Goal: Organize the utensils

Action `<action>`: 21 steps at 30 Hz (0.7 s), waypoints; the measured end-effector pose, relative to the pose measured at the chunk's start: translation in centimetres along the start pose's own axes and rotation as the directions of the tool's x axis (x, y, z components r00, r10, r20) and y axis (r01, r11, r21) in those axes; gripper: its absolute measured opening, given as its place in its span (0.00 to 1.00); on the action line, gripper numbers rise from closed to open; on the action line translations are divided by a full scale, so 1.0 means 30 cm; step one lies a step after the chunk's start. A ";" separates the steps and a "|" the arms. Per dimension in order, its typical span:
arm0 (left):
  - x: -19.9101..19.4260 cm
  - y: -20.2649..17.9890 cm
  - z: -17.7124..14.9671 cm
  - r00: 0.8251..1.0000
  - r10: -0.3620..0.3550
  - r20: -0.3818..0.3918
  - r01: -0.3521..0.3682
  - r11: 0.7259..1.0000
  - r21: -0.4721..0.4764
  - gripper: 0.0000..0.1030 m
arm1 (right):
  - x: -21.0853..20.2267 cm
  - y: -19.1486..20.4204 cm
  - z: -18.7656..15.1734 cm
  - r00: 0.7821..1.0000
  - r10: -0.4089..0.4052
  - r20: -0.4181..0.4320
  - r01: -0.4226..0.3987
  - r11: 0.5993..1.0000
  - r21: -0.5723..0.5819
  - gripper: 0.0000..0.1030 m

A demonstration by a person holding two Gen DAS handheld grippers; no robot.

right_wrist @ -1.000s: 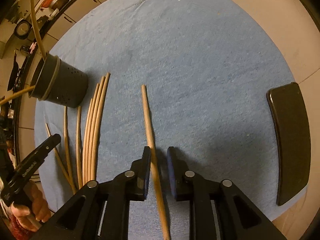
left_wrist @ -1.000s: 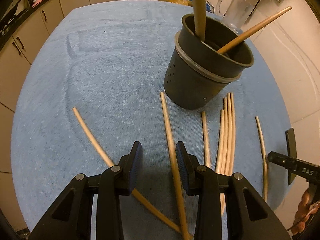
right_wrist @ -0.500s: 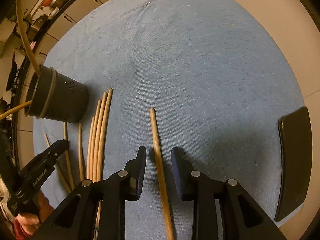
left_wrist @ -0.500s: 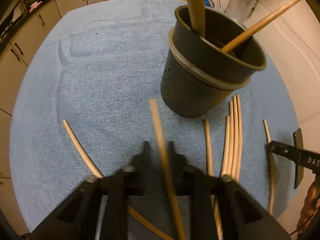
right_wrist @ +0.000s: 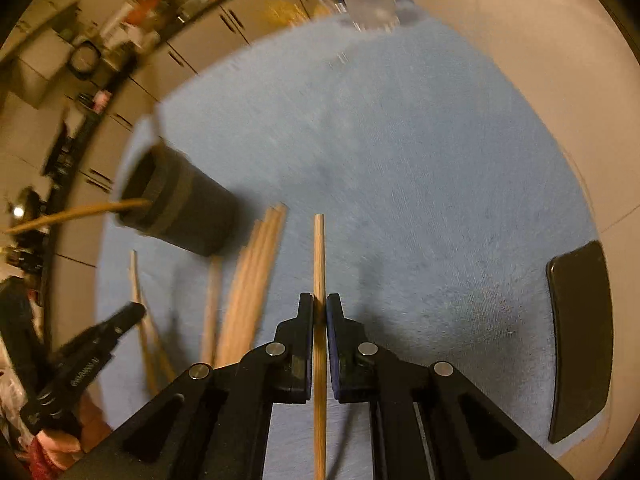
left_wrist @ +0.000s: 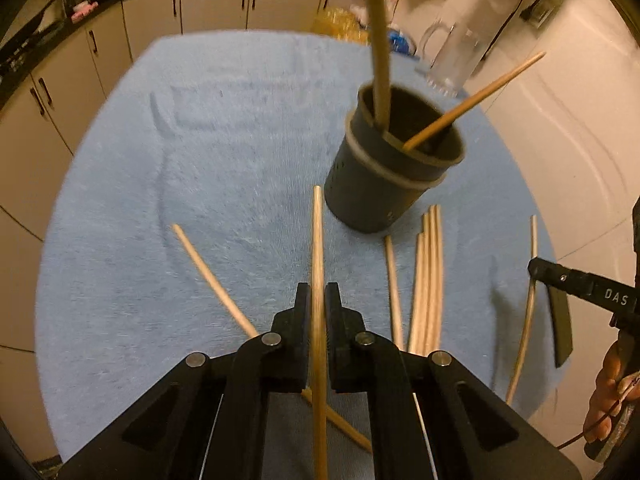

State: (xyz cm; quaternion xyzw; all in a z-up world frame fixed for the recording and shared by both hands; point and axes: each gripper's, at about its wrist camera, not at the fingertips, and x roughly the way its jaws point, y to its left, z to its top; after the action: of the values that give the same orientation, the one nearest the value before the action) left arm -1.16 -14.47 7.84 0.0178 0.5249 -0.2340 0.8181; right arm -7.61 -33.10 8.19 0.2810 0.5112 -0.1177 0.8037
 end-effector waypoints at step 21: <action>-0.351 0.065 -0.031 0.981 -0.019 0.193 0.013 0.999 0.036 0.06 | -0.314 0.192 -0.107 0.943 0.079 0.325 -0.035 0.990 -0.137 0.06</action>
State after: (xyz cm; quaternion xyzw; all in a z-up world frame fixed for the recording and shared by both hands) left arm -4.73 -8.65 16.13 0.0047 0.4390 -0.2501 0.8630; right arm -11.53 -27.50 17.43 0.2194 0.3680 -0.1062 0.8973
